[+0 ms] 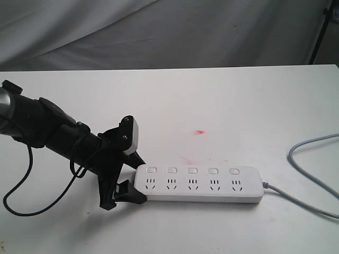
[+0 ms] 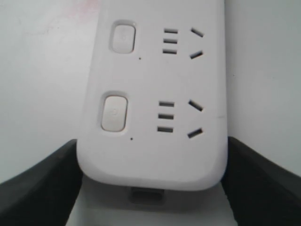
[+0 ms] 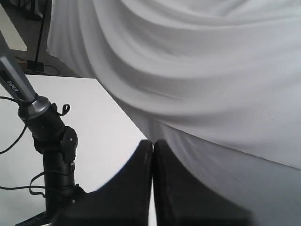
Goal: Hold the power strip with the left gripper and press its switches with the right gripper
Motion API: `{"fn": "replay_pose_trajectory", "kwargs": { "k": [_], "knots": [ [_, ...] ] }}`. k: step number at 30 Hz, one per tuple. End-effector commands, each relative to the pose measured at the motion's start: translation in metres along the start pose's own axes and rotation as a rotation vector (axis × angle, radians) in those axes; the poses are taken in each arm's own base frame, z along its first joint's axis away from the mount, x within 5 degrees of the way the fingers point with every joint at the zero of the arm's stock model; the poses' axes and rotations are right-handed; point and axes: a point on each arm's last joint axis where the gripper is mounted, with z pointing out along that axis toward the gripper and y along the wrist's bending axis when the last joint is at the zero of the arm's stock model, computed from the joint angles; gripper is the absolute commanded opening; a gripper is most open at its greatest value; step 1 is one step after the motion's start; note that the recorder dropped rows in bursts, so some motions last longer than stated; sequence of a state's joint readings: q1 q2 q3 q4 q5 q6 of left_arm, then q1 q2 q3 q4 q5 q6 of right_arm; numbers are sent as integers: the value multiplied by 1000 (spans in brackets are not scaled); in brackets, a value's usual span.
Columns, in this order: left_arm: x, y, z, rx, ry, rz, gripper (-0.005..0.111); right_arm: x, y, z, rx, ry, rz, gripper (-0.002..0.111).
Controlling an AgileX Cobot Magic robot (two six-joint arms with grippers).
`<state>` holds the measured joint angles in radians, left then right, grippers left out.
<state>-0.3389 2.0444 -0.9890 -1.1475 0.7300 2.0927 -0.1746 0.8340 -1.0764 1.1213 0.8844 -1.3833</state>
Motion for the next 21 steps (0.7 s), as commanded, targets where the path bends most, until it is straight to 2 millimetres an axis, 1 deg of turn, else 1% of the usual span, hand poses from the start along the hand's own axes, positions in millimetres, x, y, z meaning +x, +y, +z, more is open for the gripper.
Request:
{"fn": "replay_pose_trajectory", "kwargs": {
  "k": [1, 14, 16, 17, 19, 21],
  "knots": [
    [-1, 3, 0, -23, 9, 4, 0, 1, 1, -1, -6, 0, 13, 0],
    [-1, 3, 0, -23, 9, 4, 0, 1, 0, -1, 1, 5, 7, 0],
    [-1, 3, 0, -23, 9, 4, 0, 1, -6, -1, 71, 1, -8, 0],
    [-1, 3, 0, -23, 9, 4, 0, -2, -13, -4, 168, -21, -13, 0],
    [-1, 3, 0, -23, 9, 4, 0, -3, -23, -7, 285, -22, -44, 0],
    [-1, 3, 0, -23, 9, 4, 0, -5, -25, -13, 354, -10, -80, 0]
  ]
}}
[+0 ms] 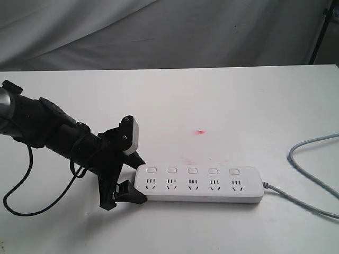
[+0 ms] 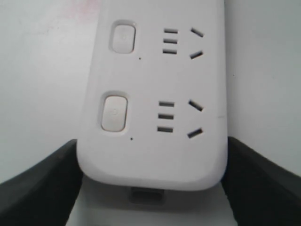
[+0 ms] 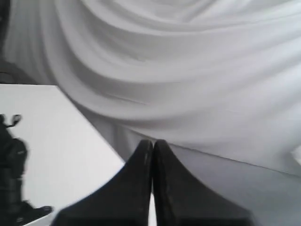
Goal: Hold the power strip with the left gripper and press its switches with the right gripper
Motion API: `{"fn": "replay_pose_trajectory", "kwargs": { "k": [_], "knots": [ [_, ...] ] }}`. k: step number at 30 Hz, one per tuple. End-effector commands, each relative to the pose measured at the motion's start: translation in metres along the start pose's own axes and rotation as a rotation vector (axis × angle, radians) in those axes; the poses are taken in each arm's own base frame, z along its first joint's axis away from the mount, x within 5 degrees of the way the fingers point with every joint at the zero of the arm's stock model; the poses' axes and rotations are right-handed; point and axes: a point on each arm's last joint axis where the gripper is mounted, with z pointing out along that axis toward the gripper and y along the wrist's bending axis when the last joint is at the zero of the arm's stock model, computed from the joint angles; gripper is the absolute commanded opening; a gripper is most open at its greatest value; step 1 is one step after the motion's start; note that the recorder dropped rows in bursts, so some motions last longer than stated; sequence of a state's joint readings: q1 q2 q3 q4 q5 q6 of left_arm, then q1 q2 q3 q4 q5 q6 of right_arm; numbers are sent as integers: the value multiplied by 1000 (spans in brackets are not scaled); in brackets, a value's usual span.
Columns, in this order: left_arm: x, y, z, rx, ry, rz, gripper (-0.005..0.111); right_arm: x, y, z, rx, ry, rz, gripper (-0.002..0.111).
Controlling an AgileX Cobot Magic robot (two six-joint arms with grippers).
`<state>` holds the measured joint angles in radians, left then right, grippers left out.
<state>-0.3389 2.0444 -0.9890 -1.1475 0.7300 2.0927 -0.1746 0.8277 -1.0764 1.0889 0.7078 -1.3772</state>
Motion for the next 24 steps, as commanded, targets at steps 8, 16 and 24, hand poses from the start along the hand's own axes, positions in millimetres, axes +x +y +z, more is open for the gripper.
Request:
{"fn": "replay_pose_trajectory", "kwargs": {
  "k": [8, 16, 24],
  "knots": [
    [-1, 3, 0, -23, 9, 4, 0, 1, -11, -56, 456, 172, 100, 0],
    [-1, 3, 0, -23, 9, 4, 0, 30, 4, -89, 623, 246, 238, 0],
    [-1, 3, 0, -23, 9, 4, 0, 87, 35, -90, 622, 90, 192, 0]
  ]
}}
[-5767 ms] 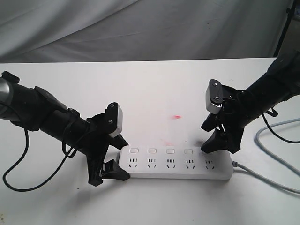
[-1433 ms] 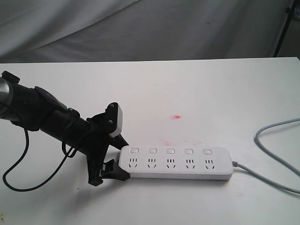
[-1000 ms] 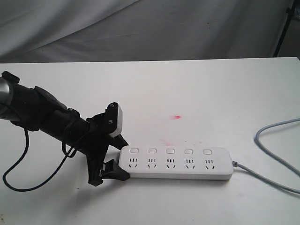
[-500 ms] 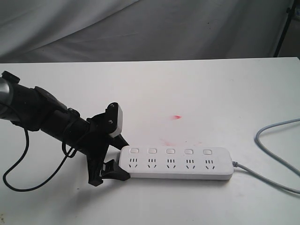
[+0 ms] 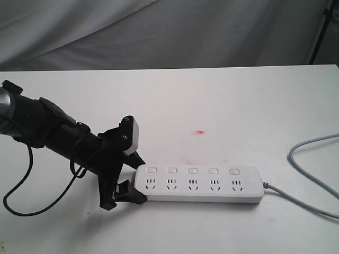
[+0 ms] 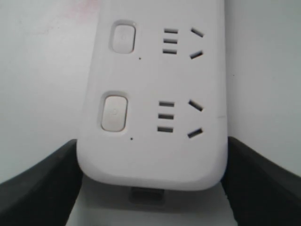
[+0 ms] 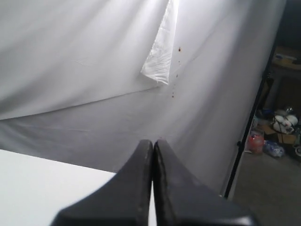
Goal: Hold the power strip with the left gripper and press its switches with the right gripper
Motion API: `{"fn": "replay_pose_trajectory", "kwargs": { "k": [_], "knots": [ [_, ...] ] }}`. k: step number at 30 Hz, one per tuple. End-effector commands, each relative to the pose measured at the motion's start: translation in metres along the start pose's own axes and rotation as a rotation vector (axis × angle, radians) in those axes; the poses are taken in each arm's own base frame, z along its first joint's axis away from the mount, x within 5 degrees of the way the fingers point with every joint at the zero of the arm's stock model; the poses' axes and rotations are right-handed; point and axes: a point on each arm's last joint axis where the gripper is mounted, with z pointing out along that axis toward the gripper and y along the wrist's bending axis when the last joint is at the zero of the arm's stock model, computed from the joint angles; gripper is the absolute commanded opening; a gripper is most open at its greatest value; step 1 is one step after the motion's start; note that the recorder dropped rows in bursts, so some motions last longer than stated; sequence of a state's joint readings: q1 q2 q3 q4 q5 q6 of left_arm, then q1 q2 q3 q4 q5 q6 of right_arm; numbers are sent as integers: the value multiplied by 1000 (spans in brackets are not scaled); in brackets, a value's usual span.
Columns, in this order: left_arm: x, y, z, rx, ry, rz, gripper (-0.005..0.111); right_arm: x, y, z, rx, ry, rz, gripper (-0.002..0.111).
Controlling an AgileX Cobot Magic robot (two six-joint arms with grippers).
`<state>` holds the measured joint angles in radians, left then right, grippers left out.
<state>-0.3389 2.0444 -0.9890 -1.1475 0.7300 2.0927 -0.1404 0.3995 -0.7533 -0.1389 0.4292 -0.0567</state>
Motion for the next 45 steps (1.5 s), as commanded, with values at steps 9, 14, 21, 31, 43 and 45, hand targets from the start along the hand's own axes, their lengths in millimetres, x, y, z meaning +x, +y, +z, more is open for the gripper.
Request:
{"fn": "replay_pose_trajectory", "kwargs": {
  "k": [9, 14, 21, 31, 43, 45],
  "knots": [
    [-1, 3, 0, -23, 9, 4, 0, 102, 23, 0, -45, 30, 63, 0],
    [-1, 3, 0, -23, 9, 4, 0, 140, 31, -7, -64, 62, 145, 0],
    [-1, 3, 0, -23, 9, 4, 0, 182, 38, -12, -67, 76, 151, 0],
    [-1, 2, 0, -19, 6, 4, 0, 202, 44, -12, -116, 176, 141, 0],
    [-1, 2, 0, -19, 6, 4, 0, 209, 45, -13, -124, 253, 141, 0],
    [-1, 2, 0, -19, 6, 4, 0, 209, 45, -13, -124, 253, 141, 0]
  ]
}}
